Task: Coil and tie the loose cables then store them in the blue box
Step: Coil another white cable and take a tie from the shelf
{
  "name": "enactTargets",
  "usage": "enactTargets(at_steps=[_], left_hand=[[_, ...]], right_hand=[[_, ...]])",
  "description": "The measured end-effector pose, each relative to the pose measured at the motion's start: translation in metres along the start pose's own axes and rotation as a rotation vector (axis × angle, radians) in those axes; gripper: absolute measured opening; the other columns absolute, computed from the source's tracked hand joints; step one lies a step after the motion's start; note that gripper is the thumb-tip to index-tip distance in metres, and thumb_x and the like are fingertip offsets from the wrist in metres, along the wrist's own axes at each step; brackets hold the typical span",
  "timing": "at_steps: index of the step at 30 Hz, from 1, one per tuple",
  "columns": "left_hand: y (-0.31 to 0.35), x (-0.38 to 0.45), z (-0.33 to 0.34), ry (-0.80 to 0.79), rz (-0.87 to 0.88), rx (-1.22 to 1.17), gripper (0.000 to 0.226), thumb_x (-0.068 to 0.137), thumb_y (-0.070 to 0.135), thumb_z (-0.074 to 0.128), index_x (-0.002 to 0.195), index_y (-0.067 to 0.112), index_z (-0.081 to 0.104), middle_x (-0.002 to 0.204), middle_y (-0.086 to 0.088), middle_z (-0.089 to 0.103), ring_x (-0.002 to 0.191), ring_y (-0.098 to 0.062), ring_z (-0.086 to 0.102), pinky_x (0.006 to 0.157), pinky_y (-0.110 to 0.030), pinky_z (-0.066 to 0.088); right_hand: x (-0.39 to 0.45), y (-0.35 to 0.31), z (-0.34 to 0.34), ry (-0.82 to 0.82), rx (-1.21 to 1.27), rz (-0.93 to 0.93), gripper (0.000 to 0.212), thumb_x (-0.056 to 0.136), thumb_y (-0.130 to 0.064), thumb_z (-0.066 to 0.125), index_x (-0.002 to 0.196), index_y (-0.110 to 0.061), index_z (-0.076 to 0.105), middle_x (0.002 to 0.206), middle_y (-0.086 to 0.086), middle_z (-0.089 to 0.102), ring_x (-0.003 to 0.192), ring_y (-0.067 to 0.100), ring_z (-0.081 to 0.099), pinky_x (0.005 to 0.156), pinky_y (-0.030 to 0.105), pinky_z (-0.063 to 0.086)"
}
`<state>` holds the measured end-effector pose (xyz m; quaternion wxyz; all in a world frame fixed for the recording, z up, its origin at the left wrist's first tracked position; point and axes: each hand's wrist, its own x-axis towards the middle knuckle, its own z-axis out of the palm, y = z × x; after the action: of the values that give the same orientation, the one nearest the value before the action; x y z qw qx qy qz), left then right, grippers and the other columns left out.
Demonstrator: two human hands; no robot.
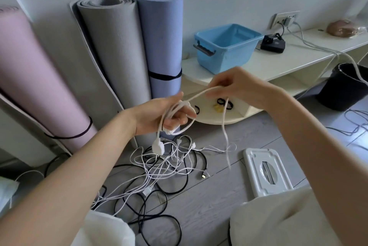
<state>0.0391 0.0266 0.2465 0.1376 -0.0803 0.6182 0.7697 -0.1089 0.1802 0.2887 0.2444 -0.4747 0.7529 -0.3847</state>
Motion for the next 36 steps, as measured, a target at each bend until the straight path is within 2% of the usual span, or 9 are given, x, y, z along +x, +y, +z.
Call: enactTargets(at_steps=[6,9,15,20,23,26,28,32,36], left_hand=[[0.004,-0.001,0.015,-0.167,0.036,-0.053,0.066,0.092,0.048,0.016,0.106,0.01,0.069,0.064,0.002,0.07,0.037,0.001,0.043,0.047,-0.011,0.027],[0.017,-0.002,0.017,-0.329,0.324,-0.217,0.06,0.093,0.046,0.023,0.135,0.011,0.047,0.128,-0.001,0.06,0.102,-0.015,0.065,0.103,-0.03,0.043],[0.039,0.005,0.008,0.32,0.569,-0.482,0.05,0.099,0.041,0.024,0.142,0.016,0.033,0.147,0.006,0.037,0.106,-0.028,0.063,0.091,-0.028,0.052],[0.012,0.014,-0.01,0.623,0.34,0.114,0.028,0.1,0.04,0.033,0.104,0.017,0.048,0.053,0.007,0.052,0.048,-0.005,0.049,0.071,-0.025,0.046],[0.0,0.008,-0.008,0.409,-0.029,0.445,0.053,0.092,0.055,0.034,0.124,0.015,0.048,0.083,-0.005,0.052,0.074,-0.011,0.05,0.104,-0.028,0.039],[-0.002,-0.005,0.004,-0.101,-0.237,0.478,0.068,0.079,0.076,0.028,0.12,0.025,0.045,0.113,-0.007,0.046,0.095,-0.016,0.061,0.095,-0.019,0.042],[-0.003,-0.005,0.008,-0.246,-0.159,0.334,0.082,0.073,0.079,0.032,0.14,0.031,0.031,0.139,0.013,0.047,0.097,-0.012,0.066,0.085,-0.016,0.046],[0.006,0.0,0.014,-0.355,0.086,0.051,0.071,0.072,0.068,0.057,0.133,0.032,0.05,0.116,0.006,0.067,0.05,0.001,0.05,0.05,-0.008,0.035],[0.016,-0.001,0.019,-0.327,0.301,-0.24,0.047,0.079,0.028,0.064,0.125,0.02,0.06,0.116,-0.001,0.067,0.057,-0.004,0.062,0.052,-0.012,0.049]], right_hand=[[0.003,0.009,-0.001,0.323,0.371,0.028,0.021,0.082,-0.023,0.067,0.066,-0.012,0.059,0.048,-0.004,0.034,0.045,0.008,0.024,0.043,0.016,0.021],[0.008,0.015,0.014,0.331,0.381,0.182,0.041,0.092,-0.037,0.053,0.058,-0.015,0.048,0.041,-0.008,0.033,0.038,0.008,0.024,0.037,0.018,0.019],[0.007,0.011,0.059,-0.202,-0.582,0.194,0.046,0.102,-0.034,0.027,0.086,-0.003,0.057,0.074,0.008,0.053,0.073,0.021,0.053,0.063,0.026,0.035],[-0.001,-0.001,0.068,-0.23,-0.697,-0.049,0.044,0.095,-0.032,0.046,0.056,-0.018,0.034,0.056,-0.002,0.038,0.064,0.024,0.04,0.062,0.028,0.029],[-0.001,-0.005,0.048,-0.072,-0.559,-0.191,0.043,0.087,-0.024,0.06,0.052,-0.014,0.038,0.047,-0.004,0.027,0.047,0.009,0.025,0.055,0.03,0.026],[-0.006,-0.009,0.026,0.057,-0.171,-0.115,0.043,0.081,-0.013,0.068,0.05,-0.01,0.038,0.046,-0.008,0.023,0.044,0.006,0.02,0.047,0.025,0.019],[-0.011,-0.009,0.016,0.111,0.113,-0.051,0.046,0.081,-0.01,0.068,0.051,-0.013,0.034,0.049,-0.003,0.023,0.045,0.007,0.02,0.045,0.023,0.017],[-0.007,0.002,0.01,0.271,0.378,0.043,0.035,0.082,-0.007,0.065,0.056,-0.01,0.042,0.048,0.002,0.026,0.041,0.007,0.021,0.044,0.022,0.015],[0.001,0.015,0.023,0.277,0.409,0.274,0.021,0.087,-0.014,0.061,0.068,-0.008,0.056,0.044,-0.006,0.029,0.039,0.008,0.022,0.038,0.018,0.016]])
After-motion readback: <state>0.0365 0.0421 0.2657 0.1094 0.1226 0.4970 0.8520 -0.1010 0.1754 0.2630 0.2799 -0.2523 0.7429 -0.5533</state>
